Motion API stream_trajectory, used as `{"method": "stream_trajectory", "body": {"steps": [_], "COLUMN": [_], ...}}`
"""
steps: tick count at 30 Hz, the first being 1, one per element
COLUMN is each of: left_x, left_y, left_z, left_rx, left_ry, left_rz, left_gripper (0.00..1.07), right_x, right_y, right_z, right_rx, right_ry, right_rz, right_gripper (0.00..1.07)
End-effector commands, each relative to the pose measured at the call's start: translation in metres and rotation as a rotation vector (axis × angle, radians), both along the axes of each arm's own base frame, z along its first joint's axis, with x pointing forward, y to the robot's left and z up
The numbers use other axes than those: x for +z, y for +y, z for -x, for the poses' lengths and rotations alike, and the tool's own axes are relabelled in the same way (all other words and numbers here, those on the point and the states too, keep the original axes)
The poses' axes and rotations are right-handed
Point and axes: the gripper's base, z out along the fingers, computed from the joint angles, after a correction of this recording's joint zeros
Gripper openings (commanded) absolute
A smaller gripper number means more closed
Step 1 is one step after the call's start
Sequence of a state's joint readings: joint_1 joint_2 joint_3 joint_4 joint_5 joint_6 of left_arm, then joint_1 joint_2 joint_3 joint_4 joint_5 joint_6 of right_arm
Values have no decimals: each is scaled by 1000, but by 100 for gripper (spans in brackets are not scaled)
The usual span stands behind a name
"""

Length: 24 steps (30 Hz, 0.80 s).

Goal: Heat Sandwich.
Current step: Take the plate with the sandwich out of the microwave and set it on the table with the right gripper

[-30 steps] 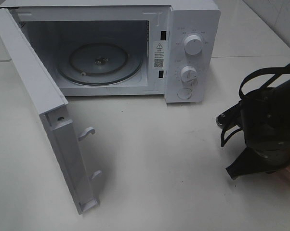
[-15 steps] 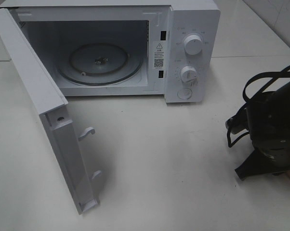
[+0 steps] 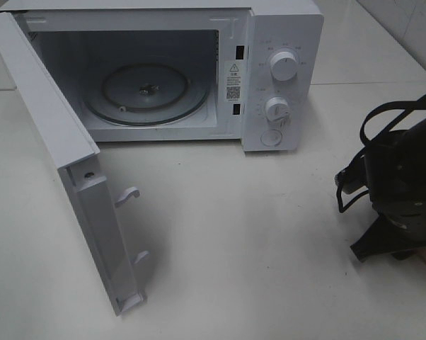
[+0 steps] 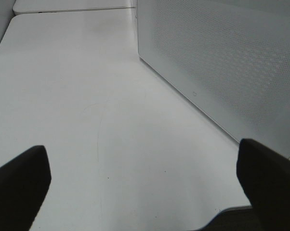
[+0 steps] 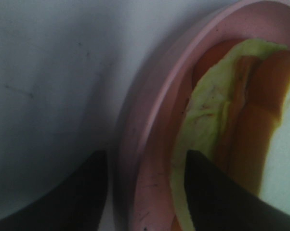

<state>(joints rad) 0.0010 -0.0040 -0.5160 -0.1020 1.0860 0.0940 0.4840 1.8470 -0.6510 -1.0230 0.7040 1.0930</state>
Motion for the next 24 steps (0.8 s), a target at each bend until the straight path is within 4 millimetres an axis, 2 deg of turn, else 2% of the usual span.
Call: {"method": "stream_trajectory", "body": {"steps": [1,6,9,10,12,15,18,19,23,24], "left_x": [1,1,1,1,1,1,1,1,1,1], "left_y": [0,0,0,0,0,0,0,0,0,0], "left_z": [0,0,0,0,0,0,0,0,0,0], "left_rx": [1,1,1,1,1,1,1,1,1,1], "left_ry": [-16,-16,-16,-16,-16,-16,-16,-16,-16,-16], "left_rz": [8,8,8,8,8,8,8,8,8,8], "left_gripper": [98,98,98,98,98,98,98,98,98,98], "right_x": [2,19,37,37,53,64,85,85,116,116], "right_y": [2,5,8,8,8,9,9,9,8,8], "right_z": [1,4,8,8,12,16,27,27,47,47], "right_rx": [10,44,65,65,89,115,159,159,240,240], "right_ry": [7,6,-12,-12,-29,-34,-39,-39,-58,-58], "right_rz": [-47,-98,-173,-173,-215,-244,-302,-302,-404,-404], "right_gripper": [57,67,77,77,82,83,82,82,81,81]}}
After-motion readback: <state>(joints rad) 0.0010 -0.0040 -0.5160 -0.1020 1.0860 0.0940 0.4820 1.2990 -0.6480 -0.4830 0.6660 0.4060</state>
